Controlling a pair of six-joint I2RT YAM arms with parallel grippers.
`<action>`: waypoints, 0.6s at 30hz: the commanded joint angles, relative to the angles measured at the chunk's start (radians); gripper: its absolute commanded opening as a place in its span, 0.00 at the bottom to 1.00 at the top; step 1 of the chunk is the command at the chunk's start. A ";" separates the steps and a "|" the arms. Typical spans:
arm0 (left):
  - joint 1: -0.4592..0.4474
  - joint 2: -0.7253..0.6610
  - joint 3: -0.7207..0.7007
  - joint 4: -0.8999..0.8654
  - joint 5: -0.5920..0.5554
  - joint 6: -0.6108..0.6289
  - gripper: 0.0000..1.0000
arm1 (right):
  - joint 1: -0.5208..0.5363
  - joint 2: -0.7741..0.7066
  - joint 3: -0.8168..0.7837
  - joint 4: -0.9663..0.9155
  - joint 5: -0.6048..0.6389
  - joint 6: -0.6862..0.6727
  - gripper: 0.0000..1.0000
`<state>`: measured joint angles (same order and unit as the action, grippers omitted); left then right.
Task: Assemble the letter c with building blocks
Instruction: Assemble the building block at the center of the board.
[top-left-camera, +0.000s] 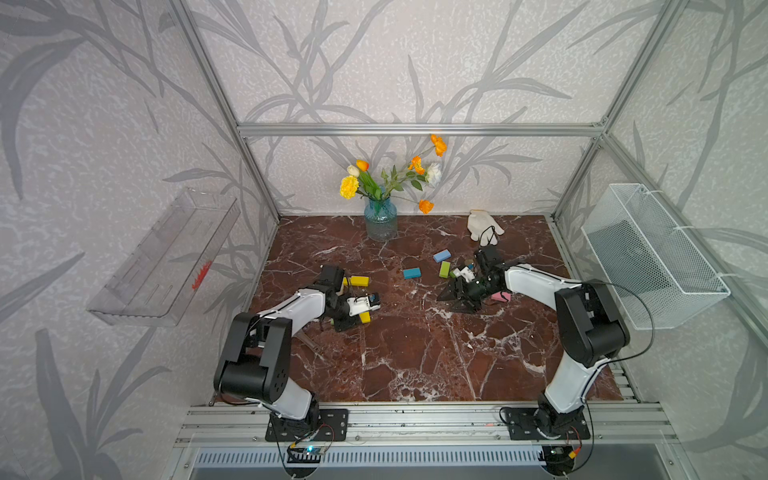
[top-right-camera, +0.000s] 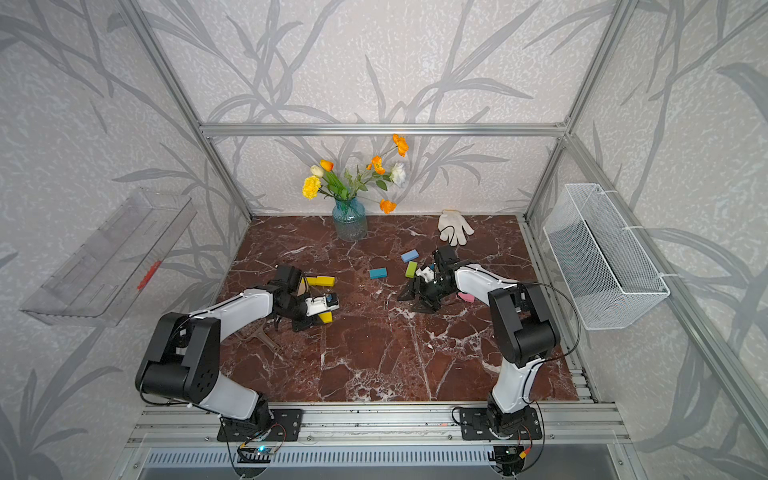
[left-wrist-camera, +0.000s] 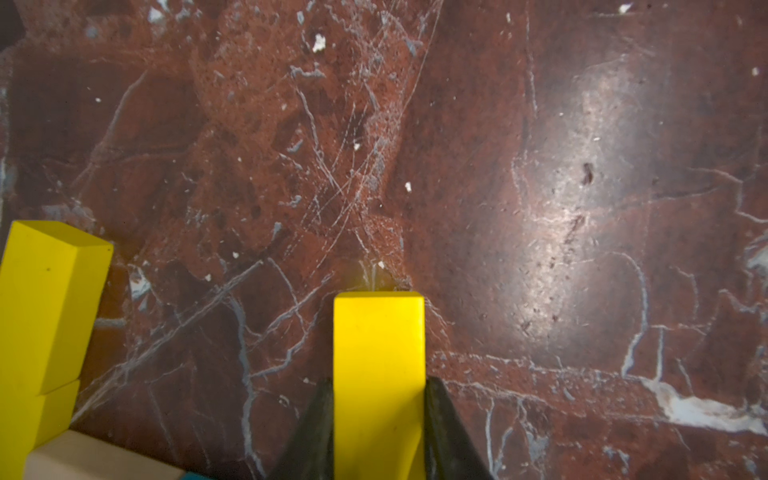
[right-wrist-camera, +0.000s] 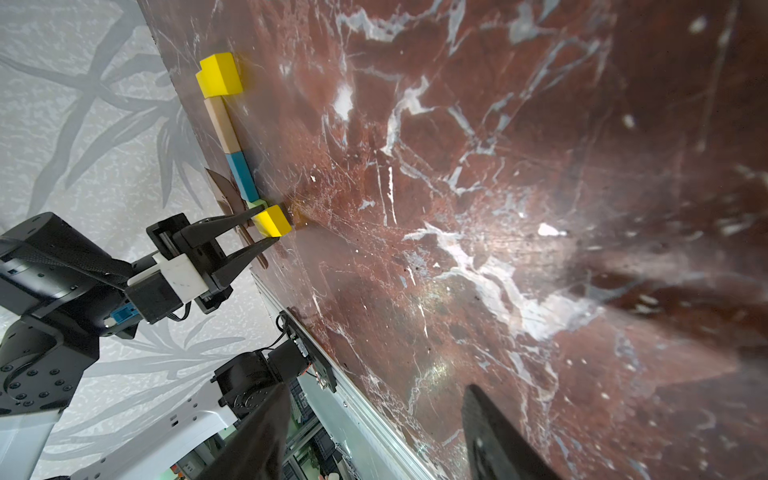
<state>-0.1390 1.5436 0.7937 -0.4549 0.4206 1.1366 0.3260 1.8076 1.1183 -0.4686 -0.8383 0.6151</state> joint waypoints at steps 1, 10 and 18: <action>0.007 -0.024 -0.004 -0.016 0.005 0.104 0.31 | 0.005 0.007 0.023 -0.013 -0.001 -0.003 0.65; 0.007 -0.070 -0.013 0.014 0.022 0.072 0.57 | 0.024 0.004 0.046 -0.045 0.010 -0.045 0.65; 0.006 -0.183 0.018 0.023 0.113 -0.179 0.62 | 0.097 0.038 0.120 -0.131 0.006 -0.152 0.63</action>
<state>-0.1356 1.4139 0.7940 -0.4362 0.4732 1.0725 0.3927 1.8183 1.1969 -0.5407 -0.8371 0.5289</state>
